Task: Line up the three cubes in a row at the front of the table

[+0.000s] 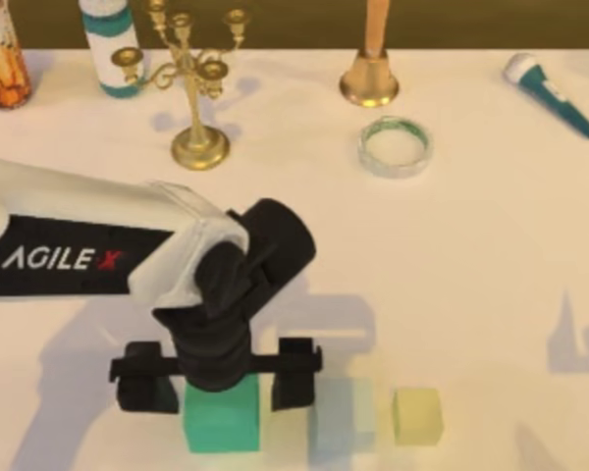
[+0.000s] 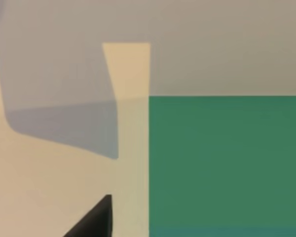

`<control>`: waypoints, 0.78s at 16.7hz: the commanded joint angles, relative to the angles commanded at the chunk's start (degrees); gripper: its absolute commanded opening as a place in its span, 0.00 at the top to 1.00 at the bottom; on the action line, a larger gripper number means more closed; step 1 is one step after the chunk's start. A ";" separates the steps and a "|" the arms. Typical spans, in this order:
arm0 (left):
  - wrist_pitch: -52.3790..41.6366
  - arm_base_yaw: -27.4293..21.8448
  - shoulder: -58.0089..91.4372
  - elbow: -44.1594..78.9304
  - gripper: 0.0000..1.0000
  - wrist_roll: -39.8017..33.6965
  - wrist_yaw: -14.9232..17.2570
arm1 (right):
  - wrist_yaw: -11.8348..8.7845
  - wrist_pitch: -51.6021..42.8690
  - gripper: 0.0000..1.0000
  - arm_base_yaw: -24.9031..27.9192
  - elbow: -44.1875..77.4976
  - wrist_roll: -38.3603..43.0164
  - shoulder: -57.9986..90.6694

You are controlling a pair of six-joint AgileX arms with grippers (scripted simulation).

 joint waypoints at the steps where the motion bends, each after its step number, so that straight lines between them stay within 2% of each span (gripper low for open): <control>1: 0.00 0.00 0.00 0.00 0.00 0.00 0.00 | 0.00 0.00 0.00 0.00 0.00 0.00 0.00; 6: -0.99 0.00 -0.39 0.73 0.00 -0.04 -0.01 | 0.00 0.00 0.00 0.00 0.00 0.00 0.00; 13: -14.97 0.86 -6.39 8.19 0.00 -0.37 -0.03 | 0.00 0.00 0.00 0.00 0.00 0.00 0.00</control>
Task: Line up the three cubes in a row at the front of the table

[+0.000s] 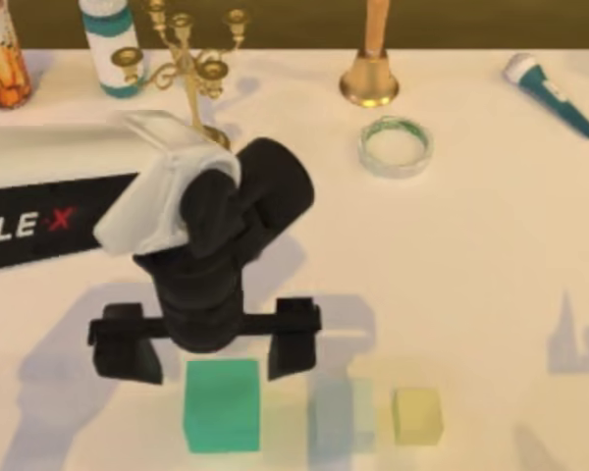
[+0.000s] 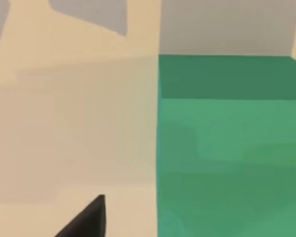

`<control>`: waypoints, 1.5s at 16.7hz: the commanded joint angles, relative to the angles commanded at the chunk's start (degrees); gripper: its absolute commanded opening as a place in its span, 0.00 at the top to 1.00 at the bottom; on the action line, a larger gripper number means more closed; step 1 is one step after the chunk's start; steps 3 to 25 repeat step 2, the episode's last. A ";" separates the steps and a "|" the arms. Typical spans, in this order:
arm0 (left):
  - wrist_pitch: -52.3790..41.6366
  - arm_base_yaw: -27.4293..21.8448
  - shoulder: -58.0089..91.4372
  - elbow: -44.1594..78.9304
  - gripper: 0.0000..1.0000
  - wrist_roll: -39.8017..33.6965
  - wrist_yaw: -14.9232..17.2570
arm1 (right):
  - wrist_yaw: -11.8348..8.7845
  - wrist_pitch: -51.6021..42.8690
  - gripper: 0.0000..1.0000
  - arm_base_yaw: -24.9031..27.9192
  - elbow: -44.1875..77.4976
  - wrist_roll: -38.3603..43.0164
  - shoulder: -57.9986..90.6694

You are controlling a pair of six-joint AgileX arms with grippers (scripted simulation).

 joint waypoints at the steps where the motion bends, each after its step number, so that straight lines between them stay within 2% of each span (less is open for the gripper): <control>1: -0.84 0.10 -0.62 0.54 0.00 0.04 0.00 | 0.00 0.00 0.00 0.00 0.00 0.00 0.00; 25: -1.07 0.14 -0.81 0.69 0.00 0.06 0.00 | 0.00 0.00 0.00 0.00 0.00 0.00 0.00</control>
